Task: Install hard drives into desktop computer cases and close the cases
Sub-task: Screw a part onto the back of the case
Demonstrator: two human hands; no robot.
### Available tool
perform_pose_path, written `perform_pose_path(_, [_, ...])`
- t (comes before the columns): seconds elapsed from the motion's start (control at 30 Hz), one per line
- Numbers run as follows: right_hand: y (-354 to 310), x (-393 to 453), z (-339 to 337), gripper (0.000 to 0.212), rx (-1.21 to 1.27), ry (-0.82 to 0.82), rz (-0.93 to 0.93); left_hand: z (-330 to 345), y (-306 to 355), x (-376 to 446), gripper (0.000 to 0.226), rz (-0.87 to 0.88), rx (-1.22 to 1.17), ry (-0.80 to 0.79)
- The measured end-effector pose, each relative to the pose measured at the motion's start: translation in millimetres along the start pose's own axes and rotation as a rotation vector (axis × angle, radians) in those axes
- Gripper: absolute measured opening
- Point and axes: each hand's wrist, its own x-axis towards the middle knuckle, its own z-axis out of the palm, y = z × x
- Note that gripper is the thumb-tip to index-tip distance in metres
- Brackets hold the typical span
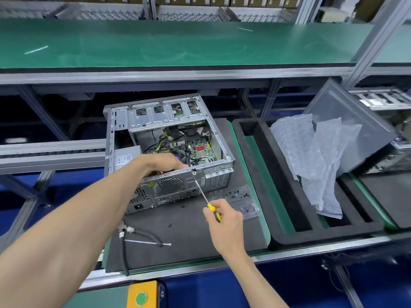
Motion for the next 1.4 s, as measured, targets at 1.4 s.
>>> perform_pose_path(1.4, [-20.2, -6.1, 30.4, 0.016, -0.054, 0.035, -0.068, 13.4, -21.6, -33.8, 0.047, 0.237, 0.057, 0.172])
